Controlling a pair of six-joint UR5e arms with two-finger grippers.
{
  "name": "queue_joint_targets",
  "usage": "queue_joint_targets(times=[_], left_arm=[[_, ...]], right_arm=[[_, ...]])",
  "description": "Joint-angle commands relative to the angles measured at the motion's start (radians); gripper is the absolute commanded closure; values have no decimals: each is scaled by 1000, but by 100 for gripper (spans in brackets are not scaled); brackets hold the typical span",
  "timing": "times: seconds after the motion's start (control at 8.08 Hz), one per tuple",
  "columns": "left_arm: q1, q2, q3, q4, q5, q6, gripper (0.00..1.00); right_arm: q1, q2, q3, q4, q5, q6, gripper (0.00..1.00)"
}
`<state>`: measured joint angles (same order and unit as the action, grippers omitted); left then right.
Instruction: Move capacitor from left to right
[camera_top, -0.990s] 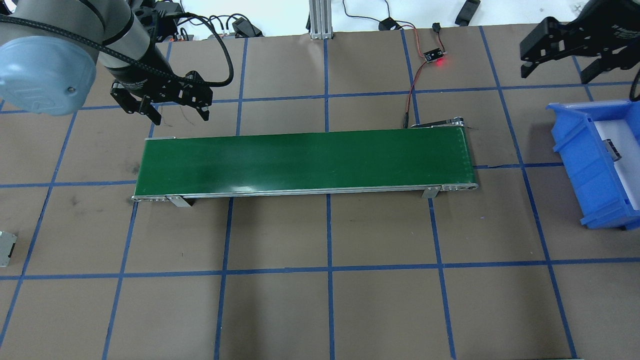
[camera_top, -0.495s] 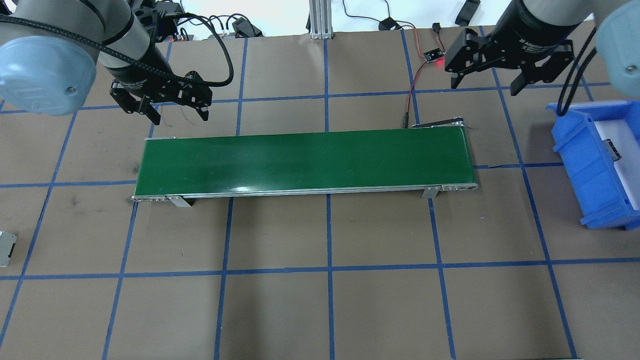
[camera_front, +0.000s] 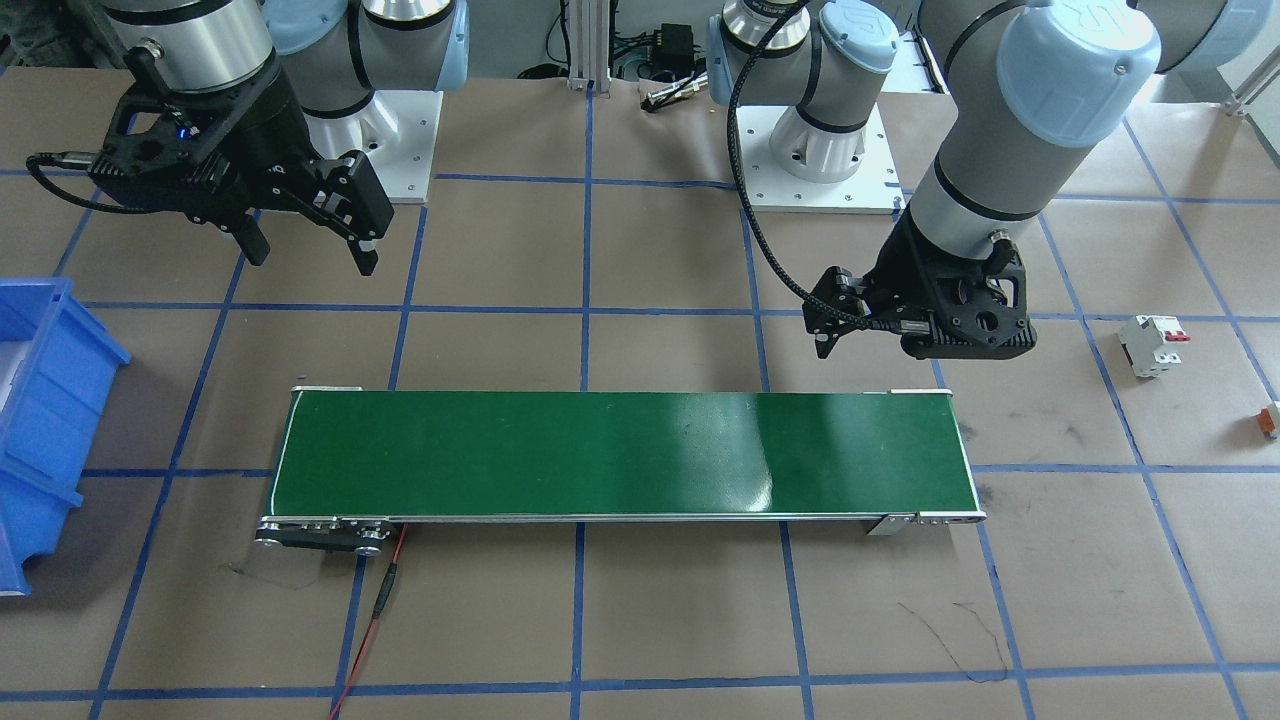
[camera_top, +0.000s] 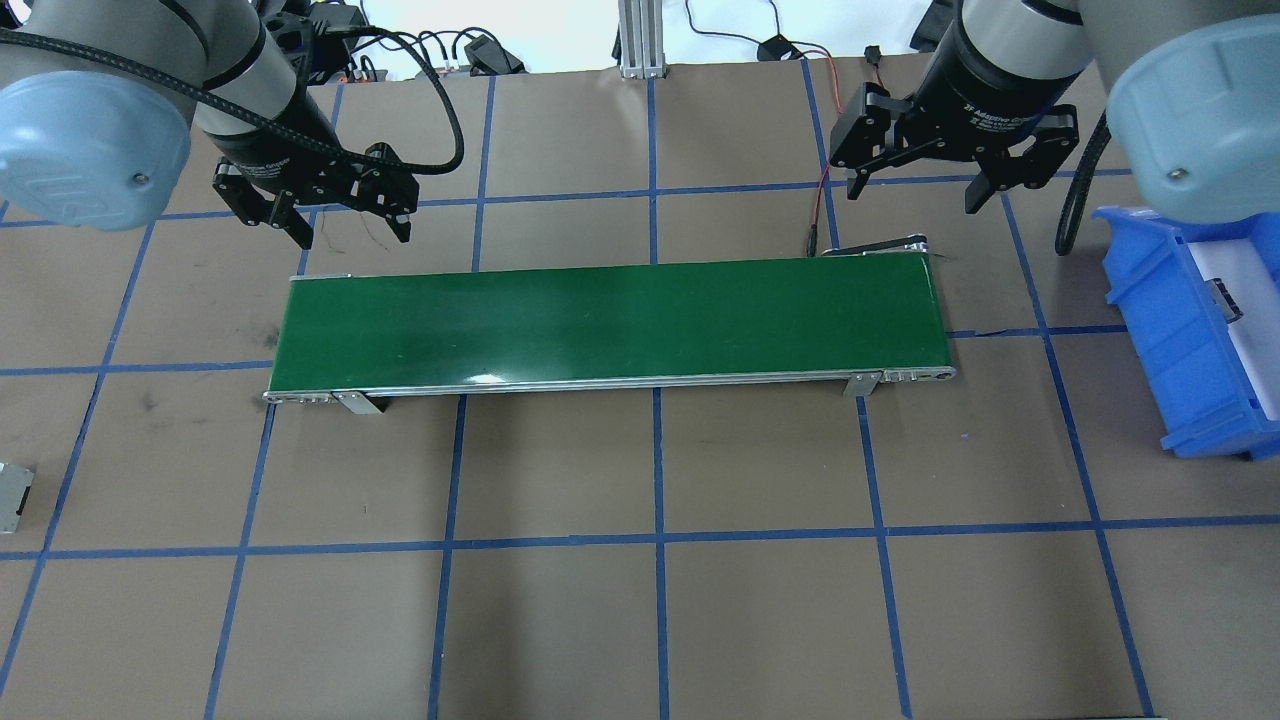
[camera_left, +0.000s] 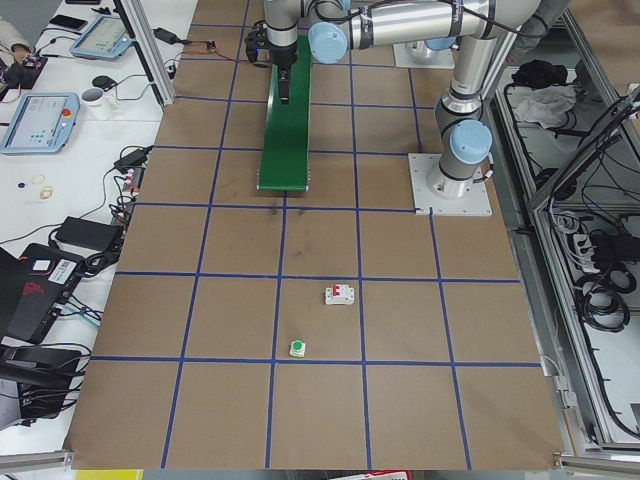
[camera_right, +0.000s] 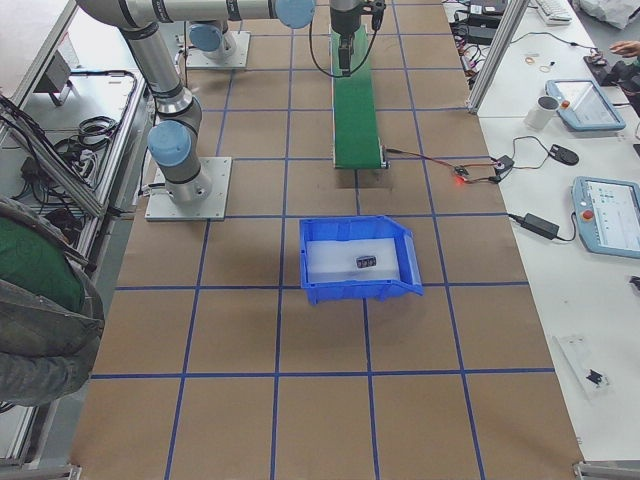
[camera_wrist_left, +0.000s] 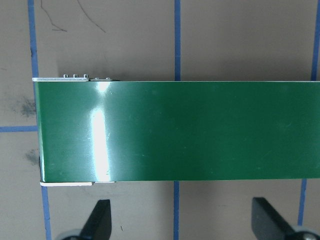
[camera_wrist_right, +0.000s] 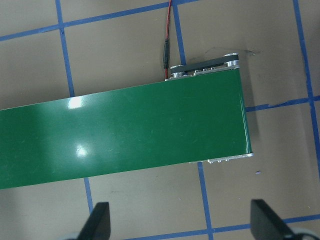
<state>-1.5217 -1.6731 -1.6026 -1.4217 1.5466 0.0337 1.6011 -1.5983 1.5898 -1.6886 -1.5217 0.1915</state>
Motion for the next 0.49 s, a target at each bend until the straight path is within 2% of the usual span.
queue_joint_targets(times=[0.0,0.37], left_arm=[[0,19,6,-13,41,-1,0],[0,44,6,-66,47,-32,0]], right_arm=[[5,1,-1,-2,-2,2,0],[5,1,-1,-5,-2,-11,0]])
